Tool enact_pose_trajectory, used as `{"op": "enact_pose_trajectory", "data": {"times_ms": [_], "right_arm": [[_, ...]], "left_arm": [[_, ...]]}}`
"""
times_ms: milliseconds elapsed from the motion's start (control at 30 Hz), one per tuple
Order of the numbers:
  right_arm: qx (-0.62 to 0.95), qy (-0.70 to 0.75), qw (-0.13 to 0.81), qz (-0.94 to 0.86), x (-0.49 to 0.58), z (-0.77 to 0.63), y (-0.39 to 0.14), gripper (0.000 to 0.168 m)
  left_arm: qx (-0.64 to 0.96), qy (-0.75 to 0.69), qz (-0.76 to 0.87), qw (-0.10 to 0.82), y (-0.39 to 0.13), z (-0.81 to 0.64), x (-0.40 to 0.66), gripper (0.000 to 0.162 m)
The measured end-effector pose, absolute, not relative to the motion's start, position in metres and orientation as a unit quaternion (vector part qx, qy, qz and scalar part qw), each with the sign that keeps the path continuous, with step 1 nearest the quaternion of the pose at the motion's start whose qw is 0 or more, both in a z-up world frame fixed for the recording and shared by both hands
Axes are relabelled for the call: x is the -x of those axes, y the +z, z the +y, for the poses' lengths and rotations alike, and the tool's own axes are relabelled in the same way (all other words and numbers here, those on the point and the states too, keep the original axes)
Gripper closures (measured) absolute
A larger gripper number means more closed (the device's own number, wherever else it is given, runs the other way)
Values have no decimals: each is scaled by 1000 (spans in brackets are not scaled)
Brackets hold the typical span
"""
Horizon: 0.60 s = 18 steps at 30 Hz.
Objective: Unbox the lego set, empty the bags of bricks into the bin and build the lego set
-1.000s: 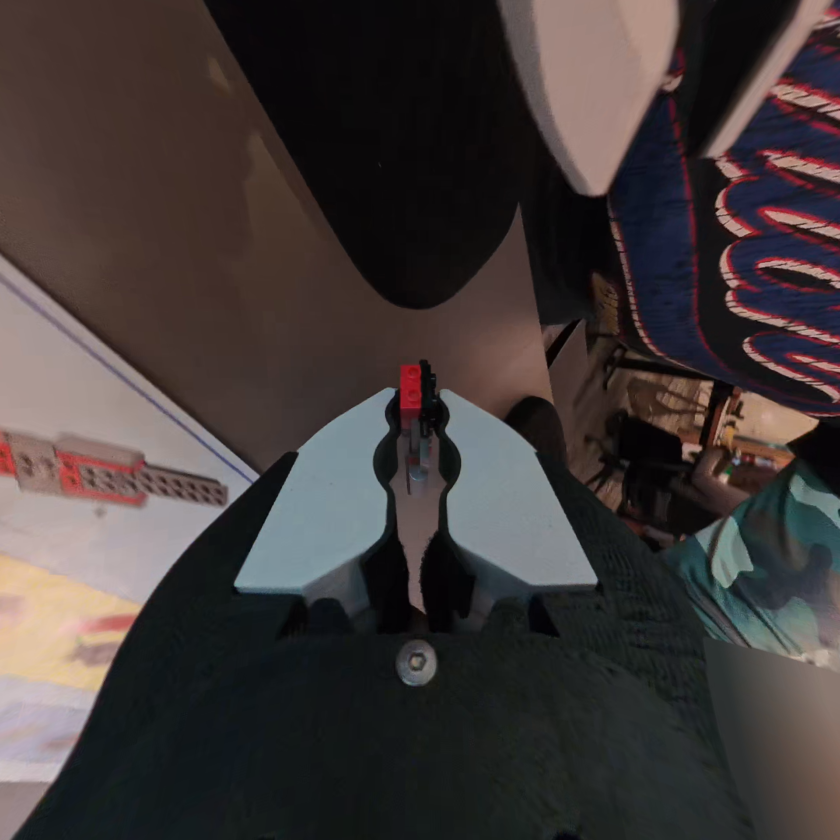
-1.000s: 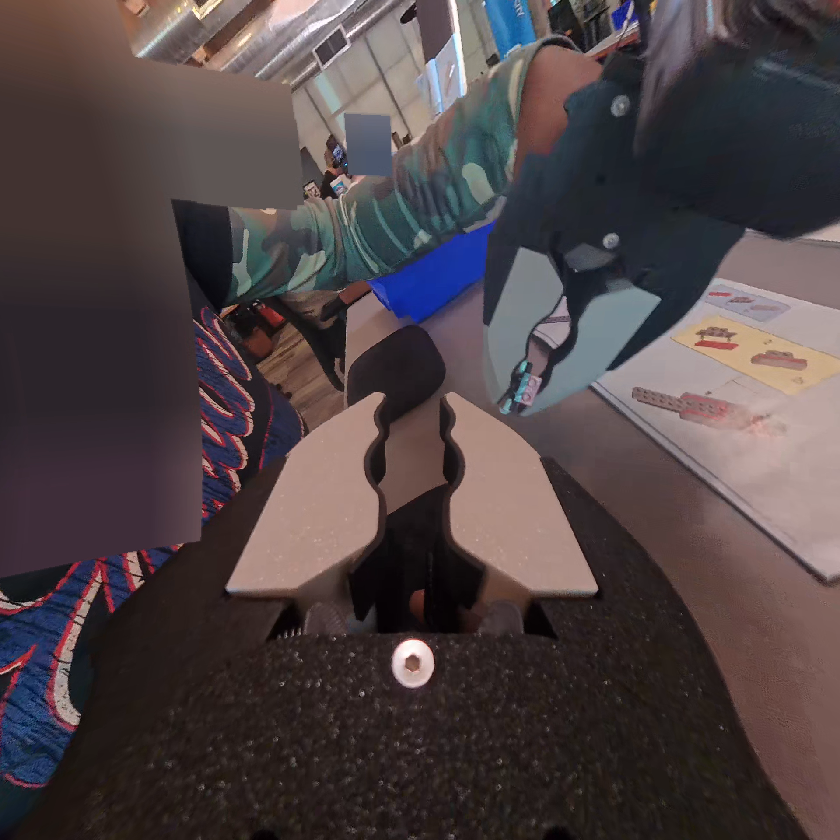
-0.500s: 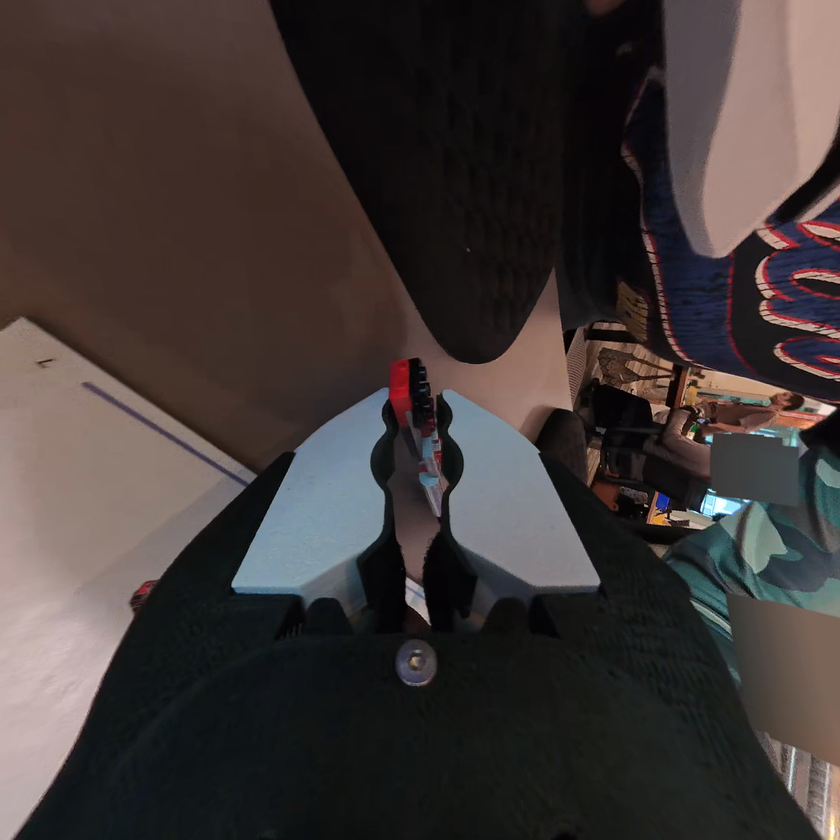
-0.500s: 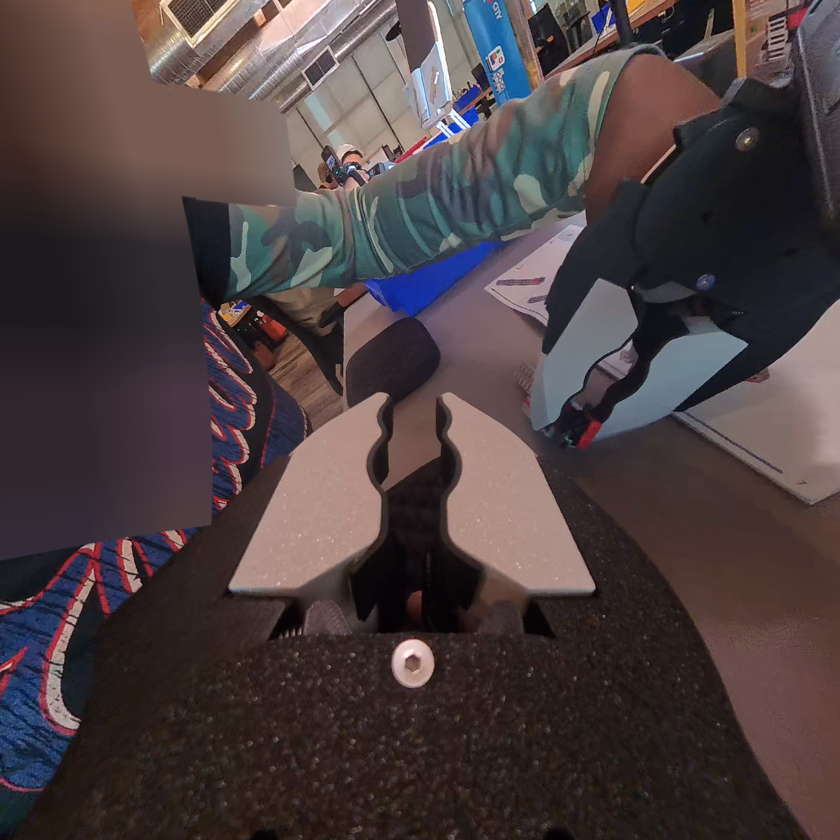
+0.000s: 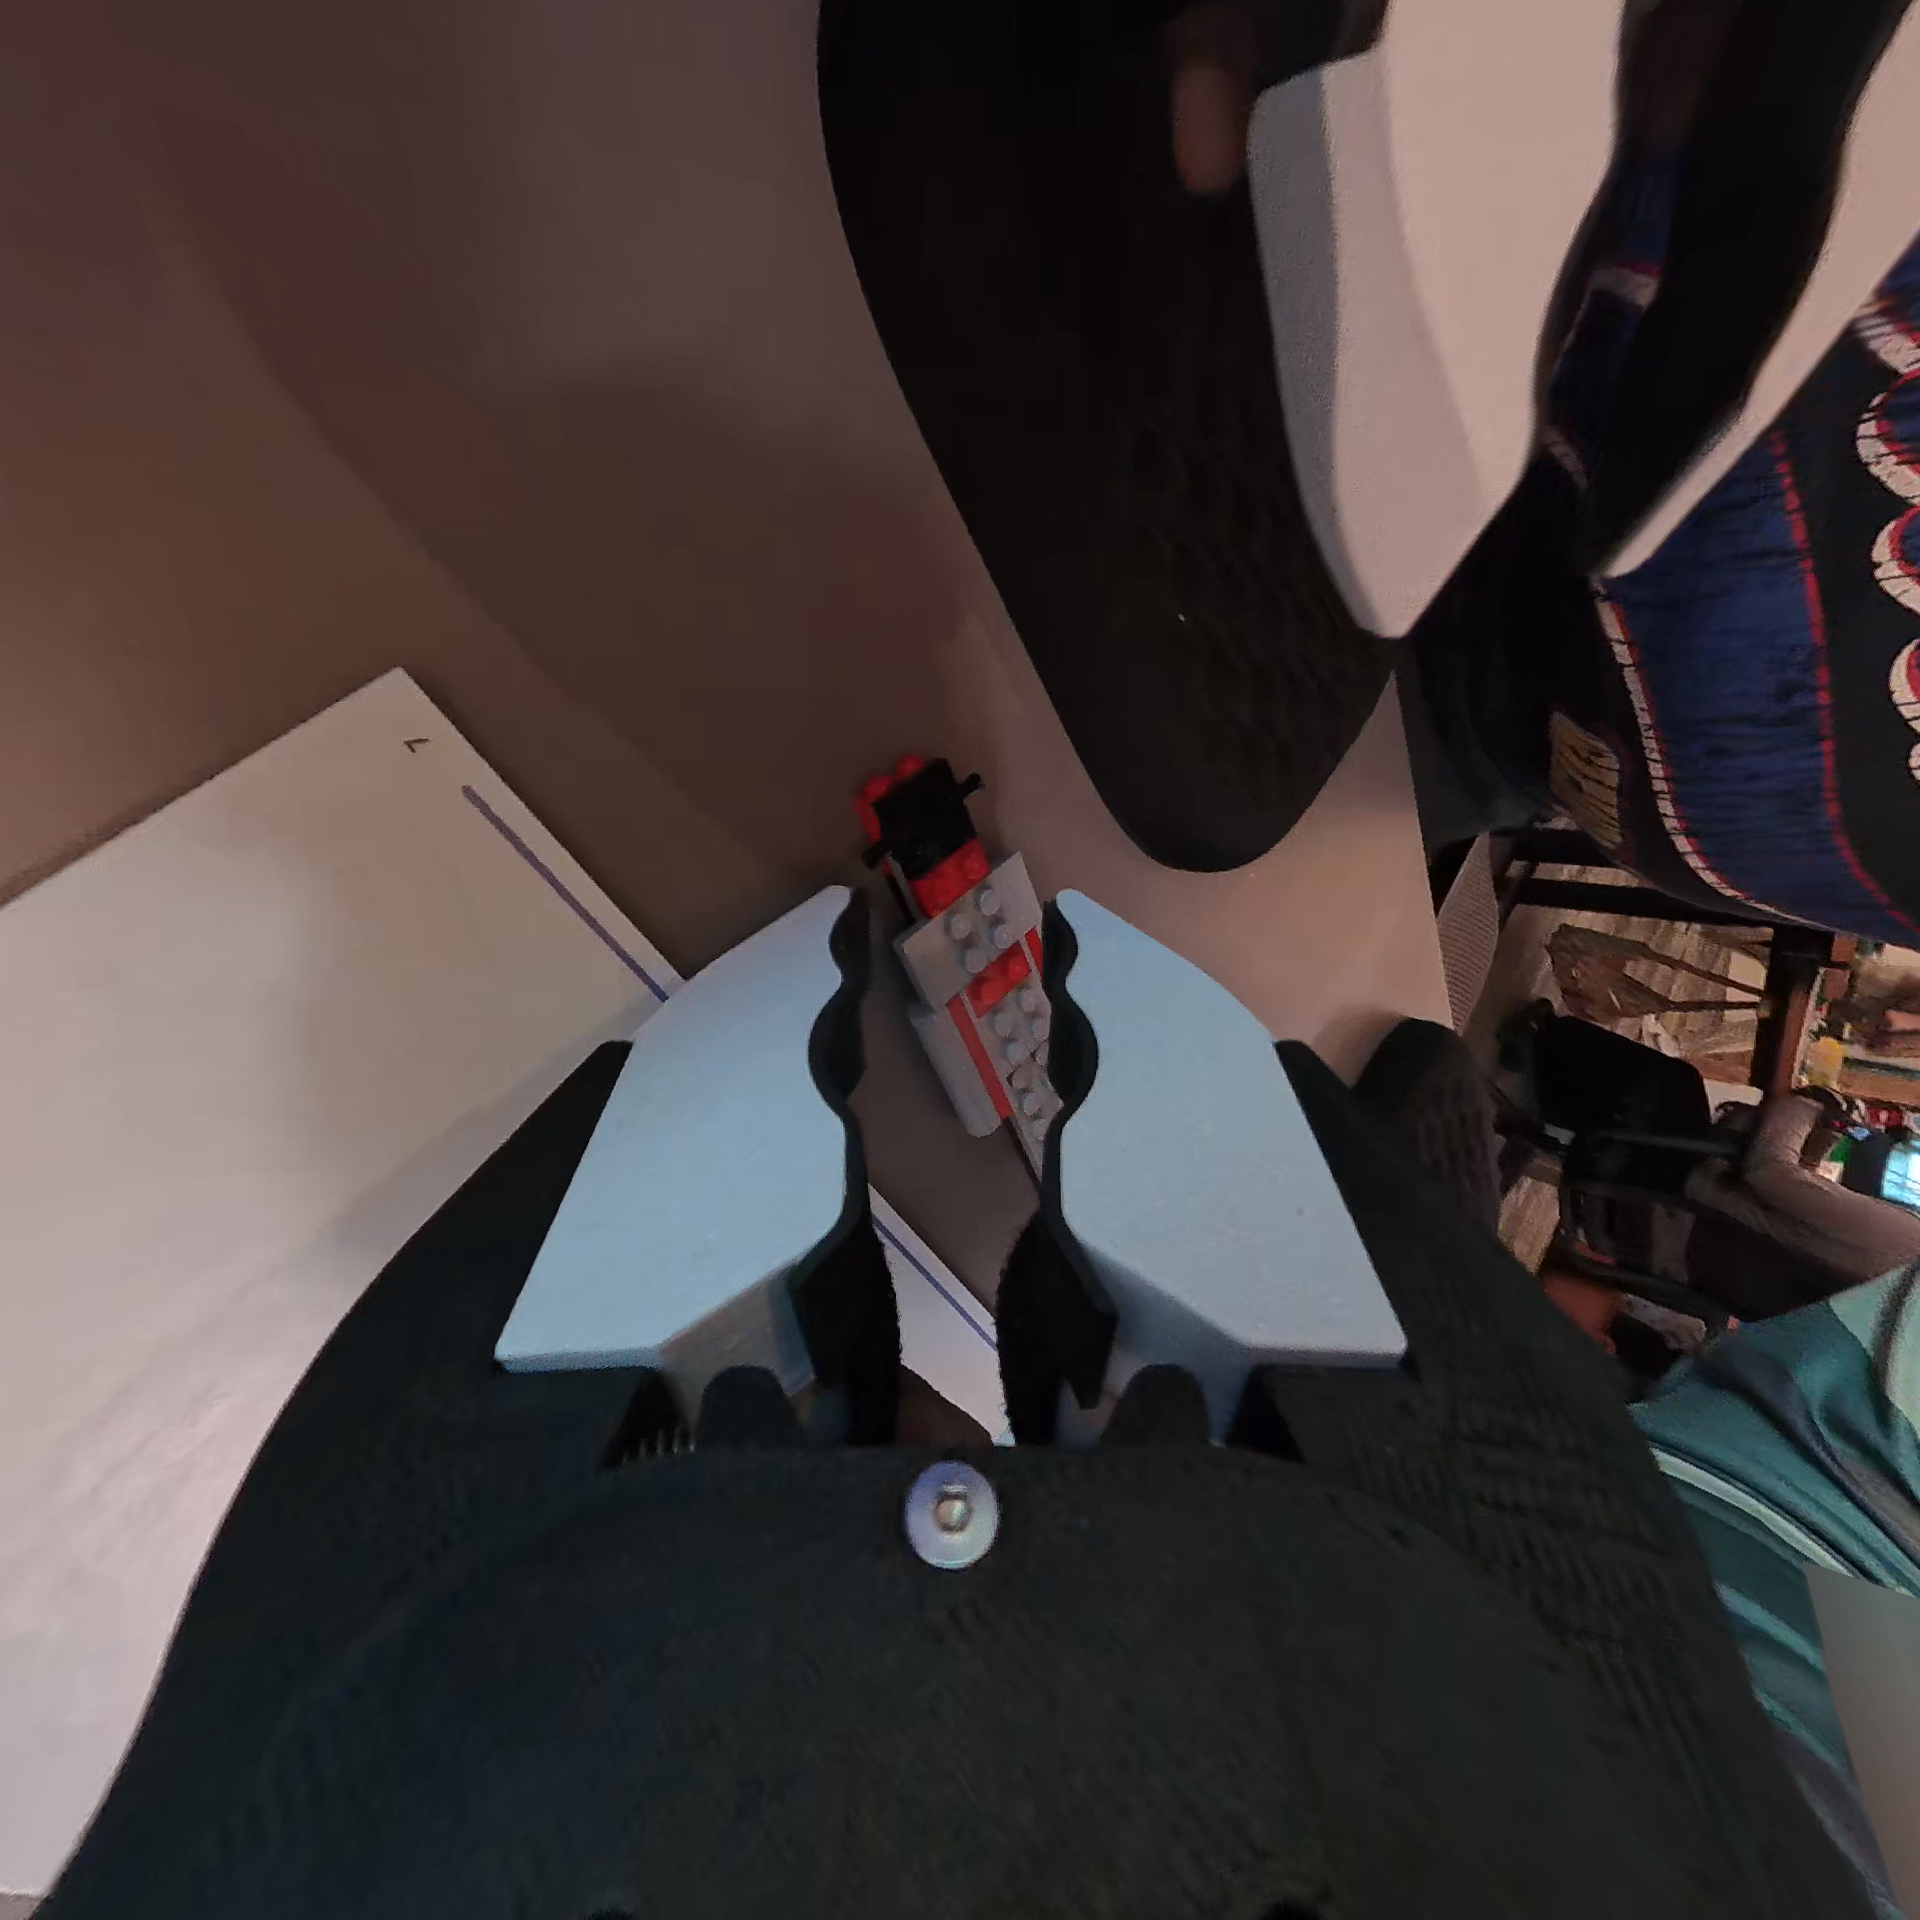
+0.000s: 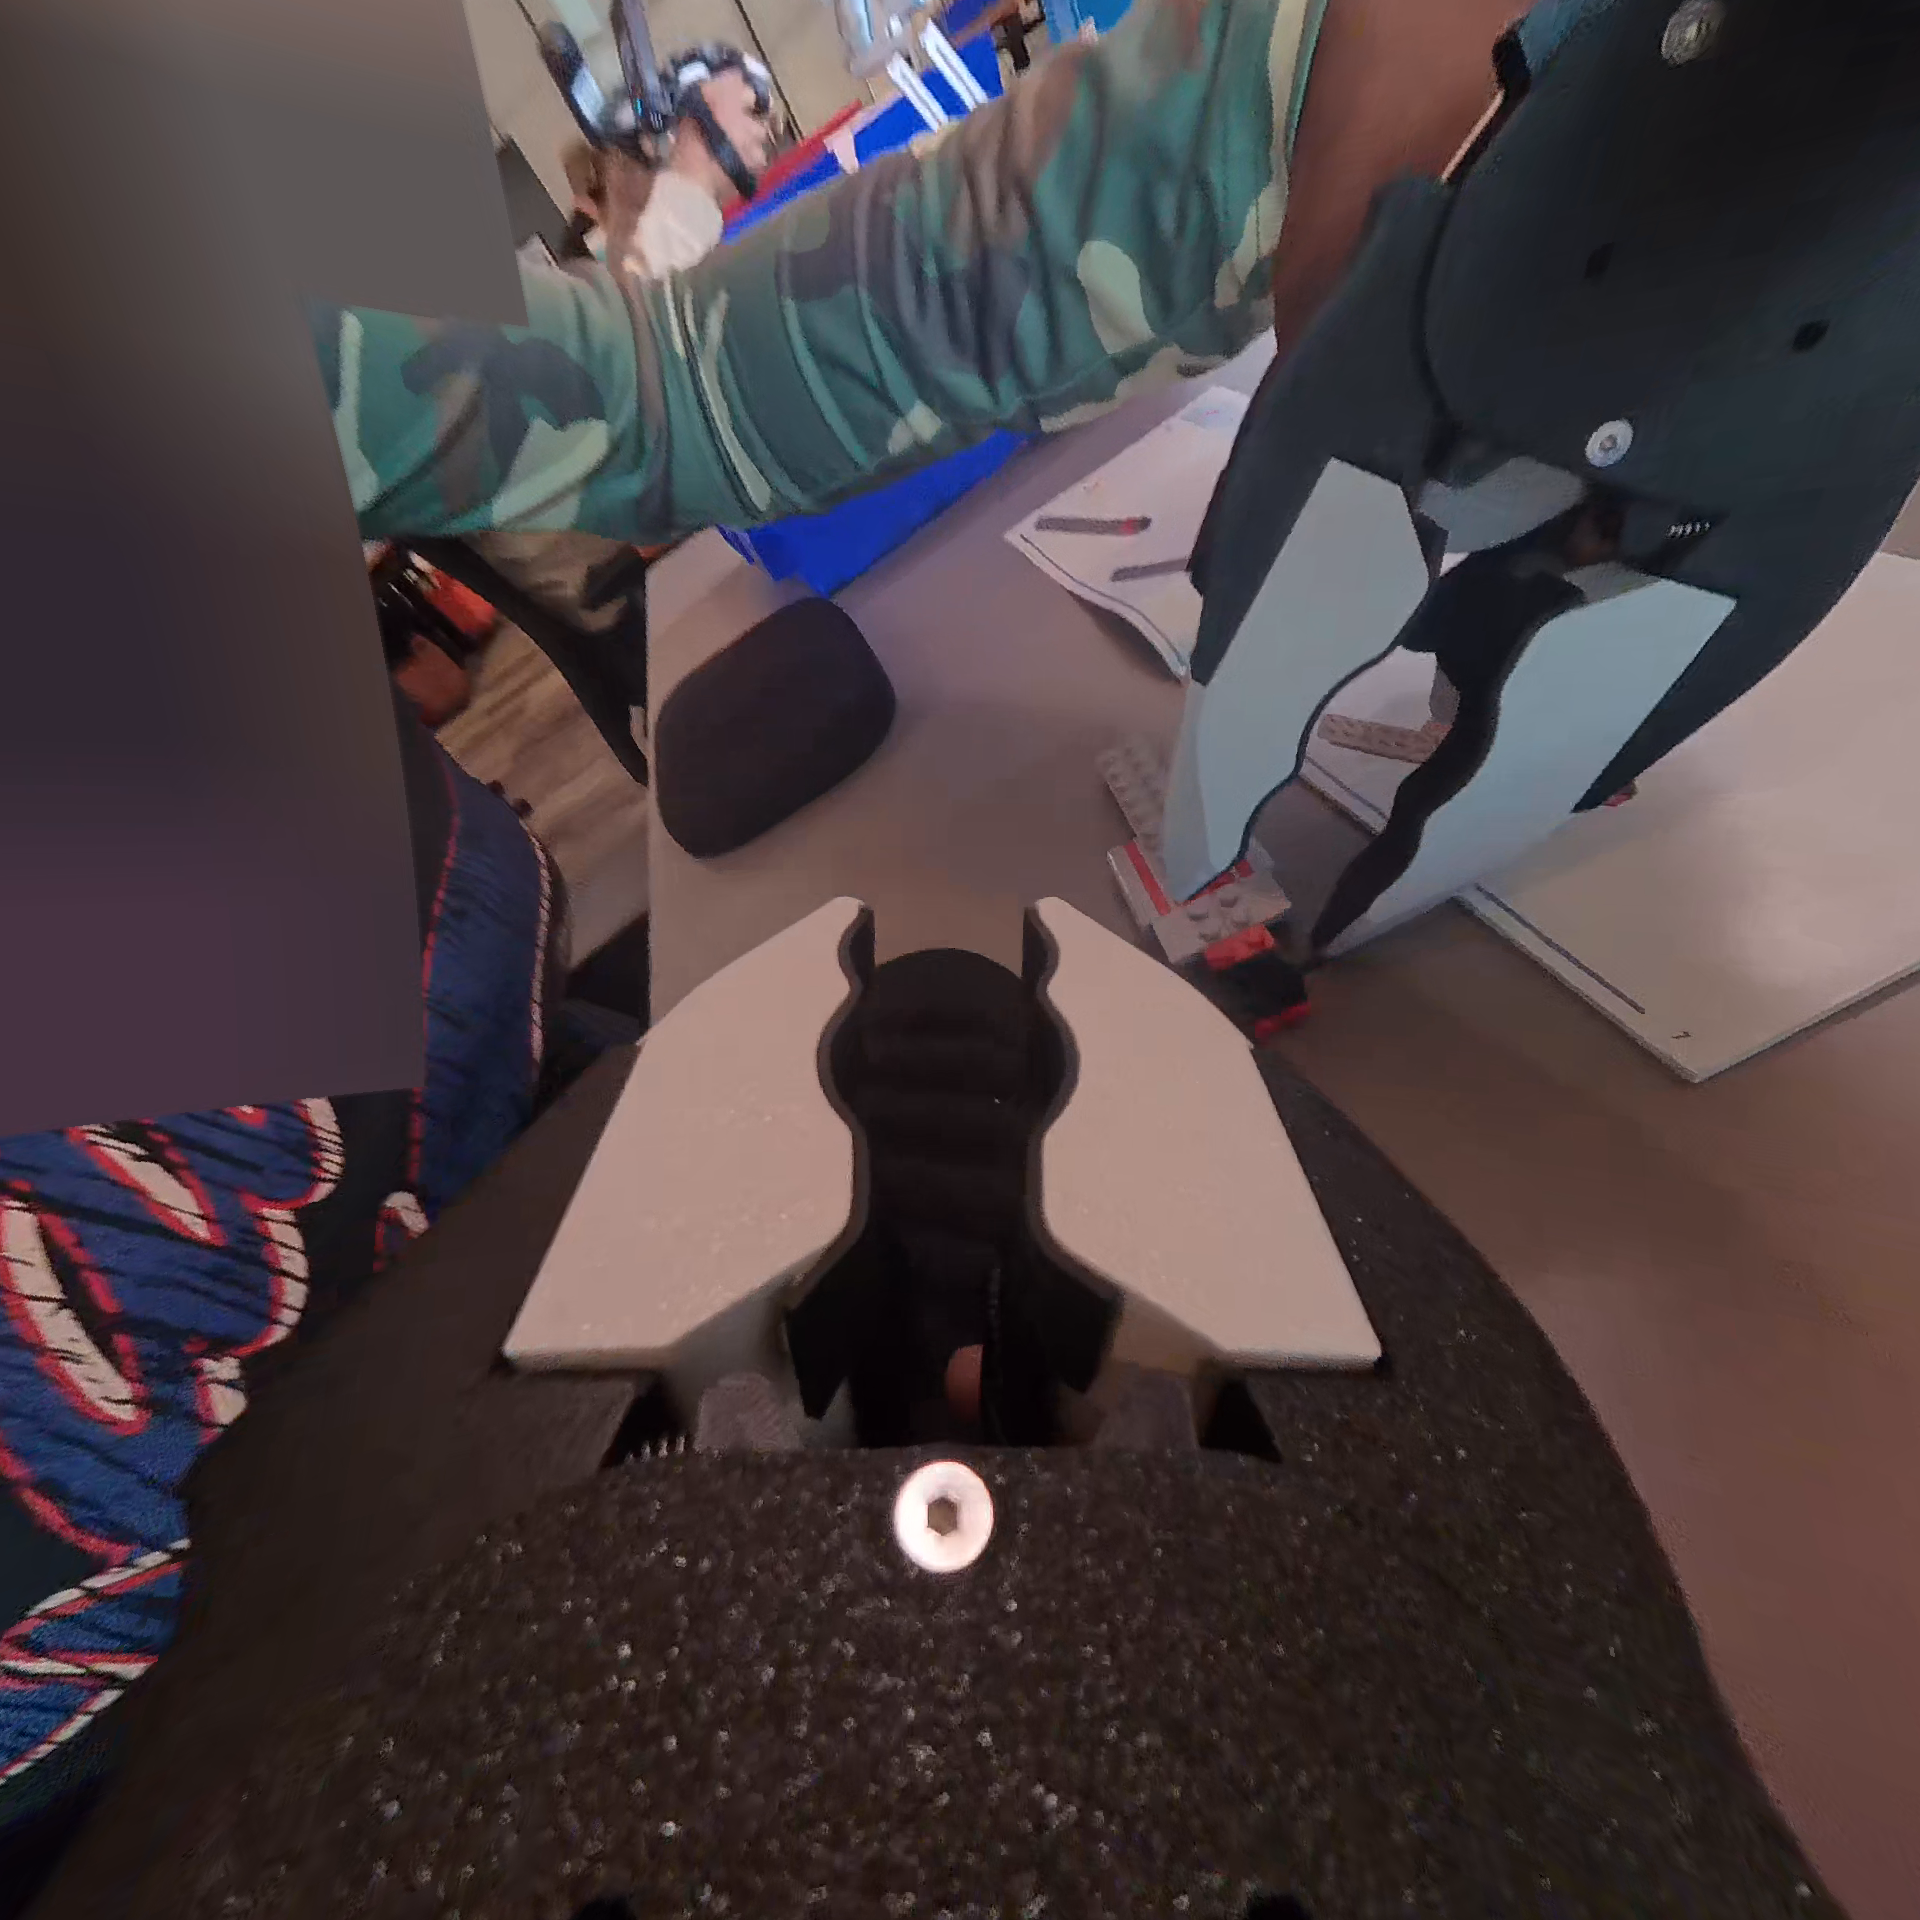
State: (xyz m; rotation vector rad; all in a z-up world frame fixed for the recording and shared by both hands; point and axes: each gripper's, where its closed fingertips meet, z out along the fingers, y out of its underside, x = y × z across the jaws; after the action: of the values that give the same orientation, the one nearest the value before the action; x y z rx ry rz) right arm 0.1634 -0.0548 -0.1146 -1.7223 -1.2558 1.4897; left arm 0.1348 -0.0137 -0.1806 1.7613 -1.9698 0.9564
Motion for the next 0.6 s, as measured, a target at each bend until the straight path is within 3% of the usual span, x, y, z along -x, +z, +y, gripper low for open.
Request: {"op": "enact_pose_trajectory", "data": {"times_ms": [167,300,400,533,600], "right_arm": [[647,469,303,-518,-161,-45,-127,126],[668,383,375,-516,-159,-14,-133,72],[683,363,391,-498,-153,3,-137,52],[697,382,404,-453,-142,28,-128,46],[711,377,412,-428,-137,51,-117,50]], "left_arm": [[-639,356,-678,76,-160,-3,-135,130],[-689,363,-604,-170,-115,29,-126,113],[-757,266,-504,-320,-109,52,-82,84],[-806,232,-352,-416,-119,49,-34,86],[-810,243,-294,-445,-125,48,-23,102]]}}
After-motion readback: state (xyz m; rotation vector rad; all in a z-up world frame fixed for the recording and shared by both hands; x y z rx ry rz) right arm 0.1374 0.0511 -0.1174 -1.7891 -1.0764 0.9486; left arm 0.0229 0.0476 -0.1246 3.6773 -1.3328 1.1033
